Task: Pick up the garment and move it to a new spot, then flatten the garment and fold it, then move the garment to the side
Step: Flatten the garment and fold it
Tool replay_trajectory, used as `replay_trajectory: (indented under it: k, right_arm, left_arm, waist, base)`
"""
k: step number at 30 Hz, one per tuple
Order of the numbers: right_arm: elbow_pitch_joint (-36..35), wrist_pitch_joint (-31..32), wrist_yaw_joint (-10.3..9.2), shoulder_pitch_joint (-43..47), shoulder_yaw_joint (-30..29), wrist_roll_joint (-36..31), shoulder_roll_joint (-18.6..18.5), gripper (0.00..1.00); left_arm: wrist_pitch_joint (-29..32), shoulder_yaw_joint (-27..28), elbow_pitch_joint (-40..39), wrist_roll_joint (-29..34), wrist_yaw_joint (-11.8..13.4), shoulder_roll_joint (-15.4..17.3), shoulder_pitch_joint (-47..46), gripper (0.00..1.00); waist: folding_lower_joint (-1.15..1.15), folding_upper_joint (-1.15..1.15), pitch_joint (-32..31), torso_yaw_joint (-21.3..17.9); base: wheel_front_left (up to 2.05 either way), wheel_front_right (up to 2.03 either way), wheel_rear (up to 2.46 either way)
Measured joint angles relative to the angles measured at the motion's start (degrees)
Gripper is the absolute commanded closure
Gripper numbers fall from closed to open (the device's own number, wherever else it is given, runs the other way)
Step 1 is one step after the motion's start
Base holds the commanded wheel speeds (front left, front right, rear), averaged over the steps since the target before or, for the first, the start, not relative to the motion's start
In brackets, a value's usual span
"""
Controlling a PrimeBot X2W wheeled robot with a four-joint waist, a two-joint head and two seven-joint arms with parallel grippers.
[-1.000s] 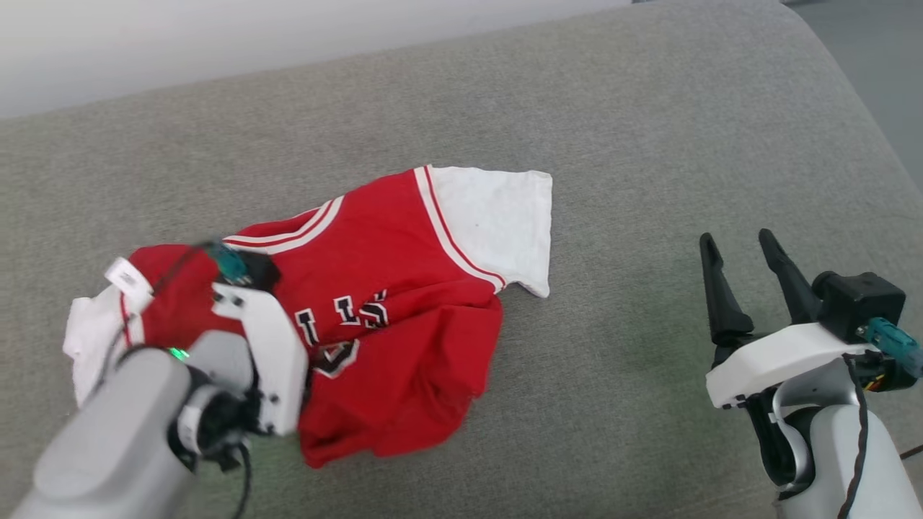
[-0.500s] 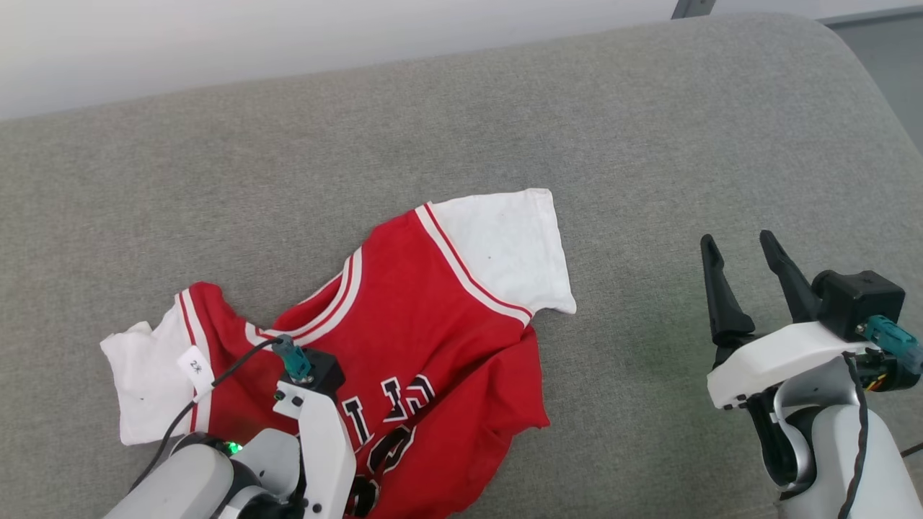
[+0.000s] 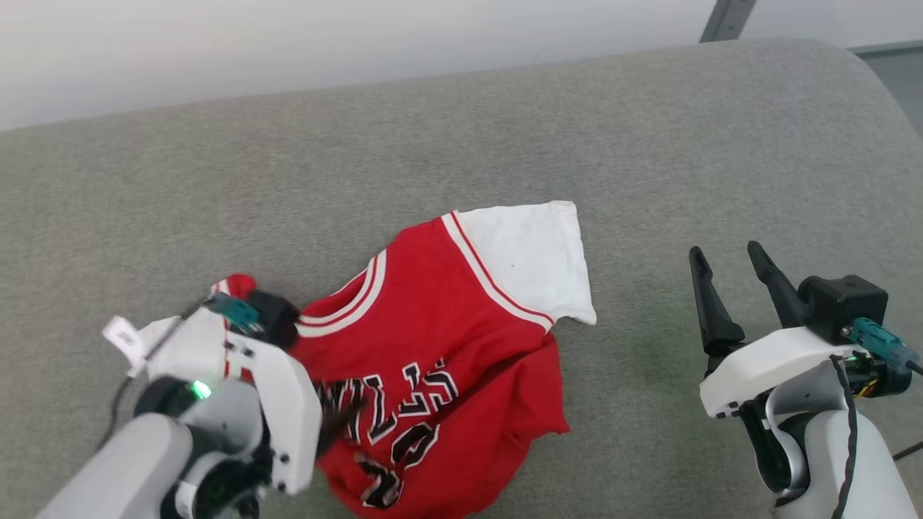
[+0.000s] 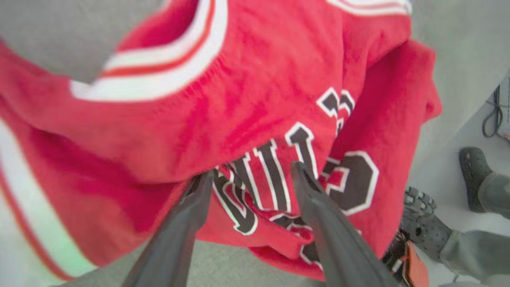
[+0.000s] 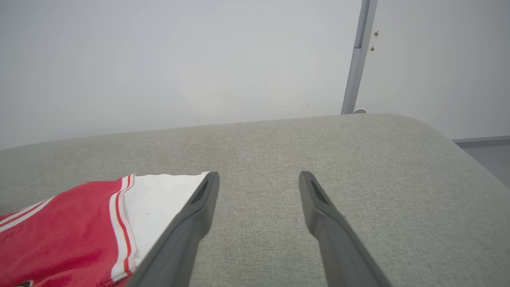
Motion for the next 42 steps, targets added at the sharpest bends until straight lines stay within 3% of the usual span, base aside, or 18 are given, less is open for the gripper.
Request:
replay_trajectory:
  k: [10,20,32,42]
  right_arm:
    - [-0.1,2.0,0.0,-0.1,-0.2,-1.2,0.0,0.0]
    - [2.7,6.6,0.0,-3.1,0.0,-3.2,-0.2,0.0]
    - [13.1,14.5,0.0,-10.2,2.0,-0.4,-6.5,0.0]
    - [24.5,21.9,0.0,-17.4,4.7,2.5,-11.5,0.0]
  left_arm:
    - [-20.8,5.8,0.5,4.9,-4.6,-0.7,-0.5,0.0]
    - [-39.8,11.5,5.6,8.5,-4.5,-1.5,3.0,0.0]
    - [-55.2,16.3,8.3,8.4,-3.4,-4.3,10.1,0.0]
    - [-58.1,19.3,8.2,9.9,-3.5,-8.0,12.2,0.0]
  waist:
    - [0.0,0.0,-0.7,3.6]
    - [0.0,0.0,-0.7,7.9]
    - [0.0,0.0,0.8,14.2]
    - [0.0,0.0,2.3,18.7]
  base:
    - [0.0,0.0,0.0]
    - [0.0,0.0,0.0]
    - [0.0,0.0,0.0]
    - [0.0,0.0,0.0]
